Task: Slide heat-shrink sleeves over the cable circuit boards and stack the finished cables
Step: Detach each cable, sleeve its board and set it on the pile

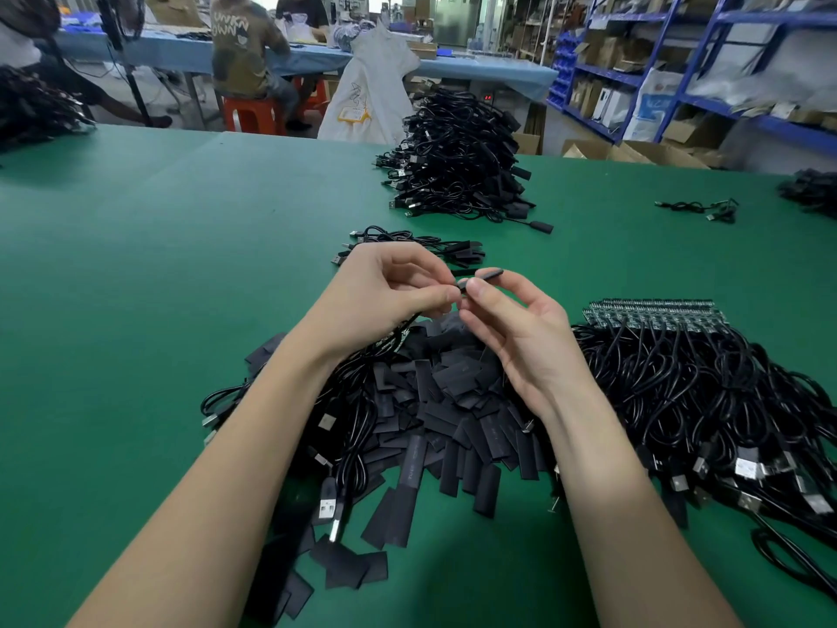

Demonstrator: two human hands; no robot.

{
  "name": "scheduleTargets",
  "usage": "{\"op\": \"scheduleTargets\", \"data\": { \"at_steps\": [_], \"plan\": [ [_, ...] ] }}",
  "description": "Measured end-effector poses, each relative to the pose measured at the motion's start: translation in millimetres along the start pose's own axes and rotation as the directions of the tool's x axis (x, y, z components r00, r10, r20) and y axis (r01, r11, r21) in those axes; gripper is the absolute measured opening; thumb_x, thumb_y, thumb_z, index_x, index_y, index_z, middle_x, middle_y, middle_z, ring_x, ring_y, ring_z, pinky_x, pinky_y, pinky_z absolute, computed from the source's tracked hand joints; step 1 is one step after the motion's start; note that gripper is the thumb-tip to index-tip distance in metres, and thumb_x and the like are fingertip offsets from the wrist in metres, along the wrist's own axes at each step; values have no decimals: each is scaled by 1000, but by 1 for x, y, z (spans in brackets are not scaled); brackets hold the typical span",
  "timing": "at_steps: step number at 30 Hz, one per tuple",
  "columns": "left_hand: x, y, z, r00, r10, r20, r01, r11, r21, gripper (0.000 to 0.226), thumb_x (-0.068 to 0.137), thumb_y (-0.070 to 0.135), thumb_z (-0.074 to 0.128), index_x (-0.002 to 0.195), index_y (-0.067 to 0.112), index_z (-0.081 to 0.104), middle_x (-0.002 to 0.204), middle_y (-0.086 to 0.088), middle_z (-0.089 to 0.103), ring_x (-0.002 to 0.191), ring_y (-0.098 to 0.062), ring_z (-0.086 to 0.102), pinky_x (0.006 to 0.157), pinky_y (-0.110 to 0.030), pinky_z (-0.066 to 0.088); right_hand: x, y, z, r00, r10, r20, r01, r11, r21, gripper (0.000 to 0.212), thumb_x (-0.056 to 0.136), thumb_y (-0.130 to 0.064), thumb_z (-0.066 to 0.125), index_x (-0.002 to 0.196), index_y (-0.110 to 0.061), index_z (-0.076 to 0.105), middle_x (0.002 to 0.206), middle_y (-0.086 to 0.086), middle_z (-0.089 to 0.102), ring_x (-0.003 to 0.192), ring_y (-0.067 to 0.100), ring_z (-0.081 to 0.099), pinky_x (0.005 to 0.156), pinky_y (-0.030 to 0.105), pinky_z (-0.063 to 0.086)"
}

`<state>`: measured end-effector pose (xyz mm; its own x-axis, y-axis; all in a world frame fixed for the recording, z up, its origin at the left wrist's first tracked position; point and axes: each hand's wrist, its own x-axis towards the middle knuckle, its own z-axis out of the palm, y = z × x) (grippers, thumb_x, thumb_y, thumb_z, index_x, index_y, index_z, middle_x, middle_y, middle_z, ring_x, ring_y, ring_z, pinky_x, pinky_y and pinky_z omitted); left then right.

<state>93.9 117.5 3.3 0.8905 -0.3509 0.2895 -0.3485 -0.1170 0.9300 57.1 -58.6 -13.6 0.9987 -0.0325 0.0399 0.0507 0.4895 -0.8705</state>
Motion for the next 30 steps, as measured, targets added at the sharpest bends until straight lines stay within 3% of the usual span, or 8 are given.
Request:
{"op": "scheduleTargets", "data": {
  "at_steps": [3, 8, 11, 21, 26, 30],
  "plan": [
    [1, -1, 5, 1000, -27, -13, 27, 1000, -3, 15, 82, 7, 83, 90, 5, 70, 77, -8, 76, 68, -14, 71, 68, -21, 56, 1, 2, 3, 997, -67, -37, 66, 997, -26, 29, 88, -5, 74, 113, -19, 66, 97, 12, 78, 88, 17, 75, 75, 22, 58],
    [2, -1, 5, 998, -43, -40, 43, 999, 4, 14, 82, 8, 83, 90, 5, 72, 78, -11, 76, 69, -17, 72, 70, -24, 58, -1, 3, 5, 988, -148, -37, 144, 986, -88, 35, 90, -3, 72, 119, -21, 68, 100, 14, 78, 93, 20, 76, 77, 22, 58],
    [2, -1, 5, 998, -38, -46, 39, 999, 7, 14, 82, 8, 82, 89, 6, 71, 79, -12, 77, 73, -21, 74, 76, -30, 60, -1, 3, 5, 986, -161, -39, 157, 983, -95, 33, 91, -4, 72, 119, -22, 70, 100, 13, 78, 95, 19, 75, 78, 22, 58],
    [2, 0, 6, 999, -35, -24, 35, 999, 4, 11, 83, 7, 82, 87, 8, 71, 76, -11, 77, 69, -16, 72, 64, -16, 51, 0, 9, 9, 984, -164, -72, 163, 986, -20, 25, 94, -6, 68, 116, -19, 72, 100, 12, 78, 94, 17, 75, 80, 25, 59],
    [2, -2, 6, 1000, -28, -14, 28, 1000, -3, 12, 83, 8, 82, 88, 8, 71, 77, -11, 77, 73, -19, 73, 71, -21, 57, 1, 10, 7, 984, -152, -90, 153, 988, 1, 24, 92, -3, 70, 110, -19, 74, 96, 11, 79, 93, 17, 75, 79, 26, 59],
    [2, -3, 5, 999, -30, -18, 29, 1000, -6, 12, 83, 9, 82, 87, 10, 71, 76, -9, 77, 70, -16, 73, 68, -19, 55, 2, 12, 7, 985, -136, -109, 137, 991, 1, 23, 91, -5, 72, 108, -20, 75, 94, 10, 78, 85, 15, 74, 78, 26, 59]
  ]
}}
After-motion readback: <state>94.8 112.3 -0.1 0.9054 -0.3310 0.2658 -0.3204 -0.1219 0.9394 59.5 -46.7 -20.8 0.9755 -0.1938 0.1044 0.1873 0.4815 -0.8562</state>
